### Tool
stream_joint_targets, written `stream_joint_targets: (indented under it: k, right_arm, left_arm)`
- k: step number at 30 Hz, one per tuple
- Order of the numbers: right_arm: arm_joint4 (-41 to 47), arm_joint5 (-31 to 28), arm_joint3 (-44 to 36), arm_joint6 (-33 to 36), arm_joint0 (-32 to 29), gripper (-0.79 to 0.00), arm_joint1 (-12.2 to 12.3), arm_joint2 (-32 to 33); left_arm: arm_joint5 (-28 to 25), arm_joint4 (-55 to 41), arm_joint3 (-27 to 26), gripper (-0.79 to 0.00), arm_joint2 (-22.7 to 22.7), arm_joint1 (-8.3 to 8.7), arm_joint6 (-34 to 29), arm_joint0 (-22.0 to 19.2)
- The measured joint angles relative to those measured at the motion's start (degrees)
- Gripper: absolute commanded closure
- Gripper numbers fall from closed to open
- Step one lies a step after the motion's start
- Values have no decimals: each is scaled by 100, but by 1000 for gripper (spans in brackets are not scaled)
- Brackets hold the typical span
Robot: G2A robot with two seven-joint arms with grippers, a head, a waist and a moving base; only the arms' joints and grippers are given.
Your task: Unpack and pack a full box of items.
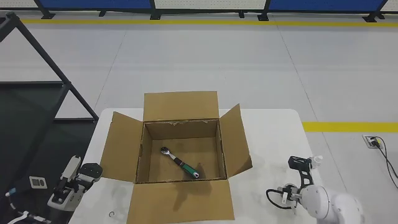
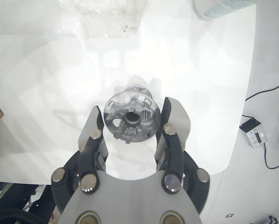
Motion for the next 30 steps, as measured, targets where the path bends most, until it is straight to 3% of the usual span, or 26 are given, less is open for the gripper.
stream_joint_targets:
  k: [3,8,9,15,19,23,30]
  right_arm:
    - [56,-8,-4,-19,-10,-597,9,26]
    - [158,-9,-263,-65,-100,-720,29,112]
    - [187,-23,-421,-79,-167,-785,34,148]
    - [174,-244,-2106,-450,-948,-785,67,336]
    - [45,-663,-3292,-1063,-1546,-785,85,184]
    - [-86,-1000,-3293,-1786,-1616,-785,94,-86]
    - [-95,-955,-3288,-1795,-1618,-785,93,-92]
  left_arm:
    - [0,0,0,-785,0,0,0,0]
    - [0,0,0,-785,0,0,0,0]
    - [0,0,0,-785,0,0,0,0]
    - [0,0,0,-785,0,0,0,0]
    - [0,0,0,-785,0,0,0,0]
    - [0,0,0,-785,0,0,0,0]
    - [0,0,0,-785,0,0,0,0]
